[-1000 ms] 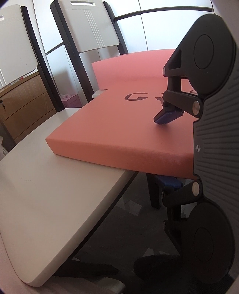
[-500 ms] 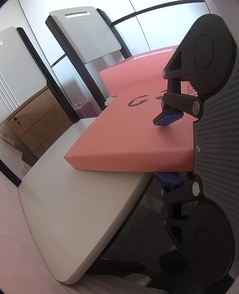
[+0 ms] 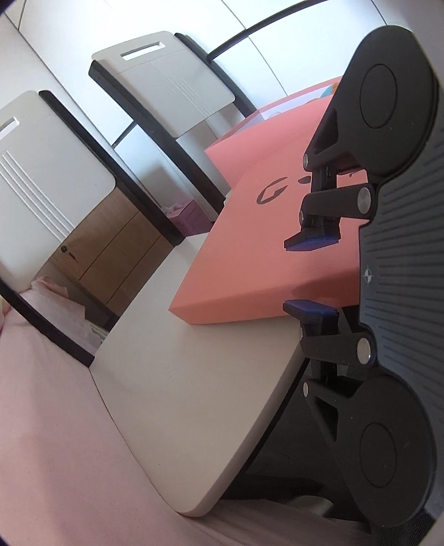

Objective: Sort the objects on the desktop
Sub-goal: 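Lift the lid with both grippers and carry it over the open shoebox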

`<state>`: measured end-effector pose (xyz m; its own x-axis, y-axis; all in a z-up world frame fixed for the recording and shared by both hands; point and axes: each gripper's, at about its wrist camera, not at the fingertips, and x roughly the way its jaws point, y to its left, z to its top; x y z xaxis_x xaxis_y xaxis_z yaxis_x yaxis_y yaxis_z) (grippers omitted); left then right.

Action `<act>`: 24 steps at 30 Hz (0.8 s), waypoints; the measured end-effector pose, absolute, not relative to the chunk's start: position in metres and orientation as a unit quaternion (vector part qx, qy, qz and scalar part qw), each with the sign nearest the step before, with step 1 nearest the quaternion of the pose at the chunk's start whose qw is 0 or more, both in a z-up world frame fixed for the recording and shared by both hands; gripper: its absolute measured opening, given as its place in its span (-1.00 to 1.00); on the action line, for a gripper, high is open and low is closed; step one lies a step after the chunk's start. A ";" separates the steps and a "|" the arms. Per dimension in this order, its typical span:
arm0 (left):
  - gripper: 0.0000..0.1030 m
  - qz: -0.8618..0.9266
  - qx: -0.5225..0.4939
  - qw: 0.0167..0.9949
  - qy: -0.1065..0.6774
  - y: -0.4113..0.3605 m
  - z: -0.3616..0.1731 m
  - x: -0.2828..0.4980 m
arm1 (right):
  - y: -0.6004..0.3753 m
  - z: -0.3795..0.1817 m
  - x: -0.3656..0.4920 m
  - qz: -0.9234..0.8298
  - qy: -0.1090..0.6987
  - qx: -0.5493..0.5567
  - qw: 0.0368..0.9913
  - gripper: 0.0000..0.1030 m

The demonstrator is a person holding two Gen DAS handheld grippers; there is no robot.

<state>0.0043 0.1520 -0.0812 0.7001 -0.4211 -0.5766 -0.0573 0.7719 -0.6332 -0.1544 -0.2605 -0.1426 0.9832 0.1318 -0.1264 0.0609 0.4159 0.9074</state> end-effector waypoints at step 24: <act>0.38 -0.182 -0.350 0.835 0.383 0.138 -0.093 0.002 | -0.264 -0.139 -0.154 0.046 0.077 0.553 0.828 -0.18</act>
